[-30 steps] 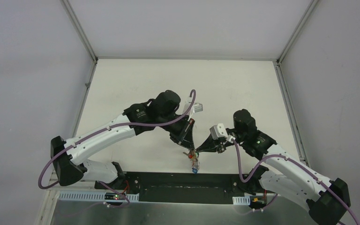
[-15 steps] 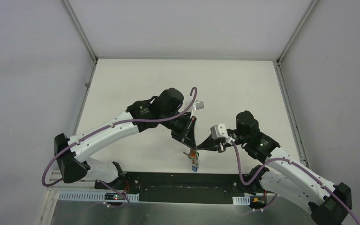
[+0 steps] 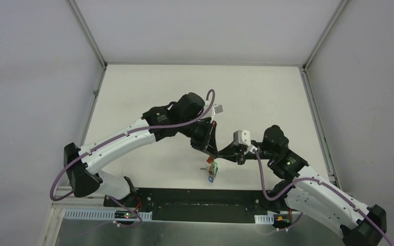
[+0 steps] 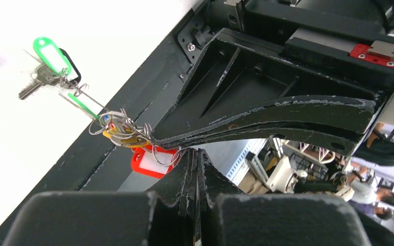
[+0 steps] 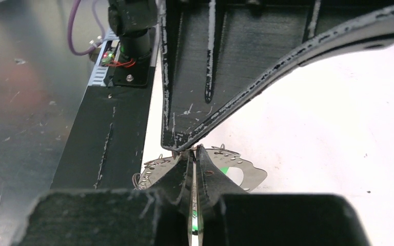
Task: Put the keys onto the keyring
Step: Insert the key onto the keyring.
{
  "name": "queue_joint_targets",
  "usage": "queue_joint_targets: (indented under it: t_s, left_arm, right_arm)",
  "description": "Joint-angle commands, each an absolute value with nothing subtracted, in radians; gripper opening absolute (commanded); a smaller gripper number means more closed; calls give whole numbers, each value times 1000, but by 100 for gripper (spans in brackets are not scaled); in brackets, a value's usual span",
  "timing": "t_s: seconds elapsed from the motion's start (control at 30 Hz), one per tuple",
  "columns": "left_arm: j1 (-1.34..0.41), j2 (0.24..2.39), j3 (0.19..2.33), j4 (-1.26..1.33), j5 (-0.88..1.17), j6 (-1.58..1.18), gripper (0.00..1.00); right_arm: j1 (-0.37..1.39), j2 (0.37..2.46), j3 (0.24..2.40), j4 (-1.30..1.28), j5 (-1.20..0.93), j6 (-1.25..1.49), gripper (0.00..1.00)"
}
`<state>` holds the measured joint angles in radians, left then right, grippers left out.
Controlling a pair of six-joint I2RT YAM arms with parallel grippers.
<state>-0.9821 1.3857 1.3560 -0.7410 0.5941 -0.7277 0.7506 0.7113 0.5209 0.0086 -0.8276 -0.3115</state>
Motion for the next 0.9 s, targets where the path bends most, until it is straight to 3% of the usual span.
queue_joint_targets:
  t_s: [0.0, 0.43, 0.87]
  left_arm:
    - [-1008, 1377, 1421, -711, 585, -805, 0]
    - [-1006, 1373, 1546, -713, 448, -783, 0]
    - [-1005, 1378, 1752, -802, 342, -661, 25]
  right_arm:
    - [747, 685, 502, 231, -643, -207, 0]
    - [747, 687, 491, 376, -573, -149, 0]
    - [747, 684, 520, 509, -521, -125, 0]
